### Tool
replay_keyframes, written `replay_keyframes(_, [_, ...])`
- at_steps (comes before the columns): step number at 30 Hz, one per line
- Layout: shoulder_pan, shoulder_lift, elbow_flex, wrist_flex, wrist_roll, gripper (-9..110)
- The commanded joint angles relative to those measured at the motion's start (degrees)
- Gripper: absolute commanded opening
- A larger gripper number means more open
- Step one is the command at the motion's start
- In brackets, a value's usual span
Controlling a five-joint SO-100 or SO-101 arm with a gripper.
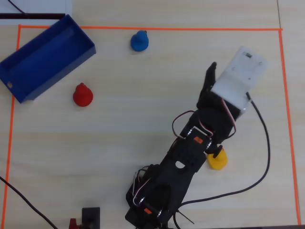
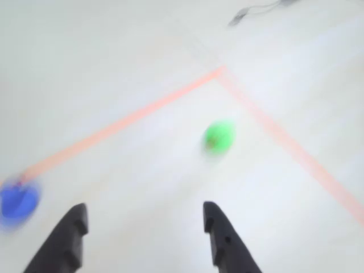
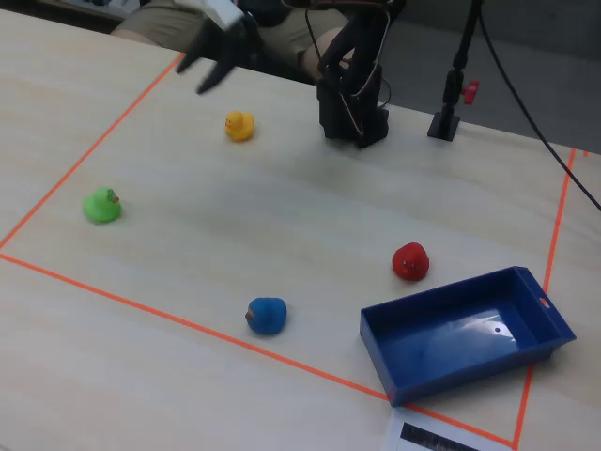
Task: Grasp green duck and put it into box.
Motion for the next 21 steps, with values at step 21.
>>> replay_keyframes(21, [12.2,-32.0,-5.3,-36.3,-3.6,39])
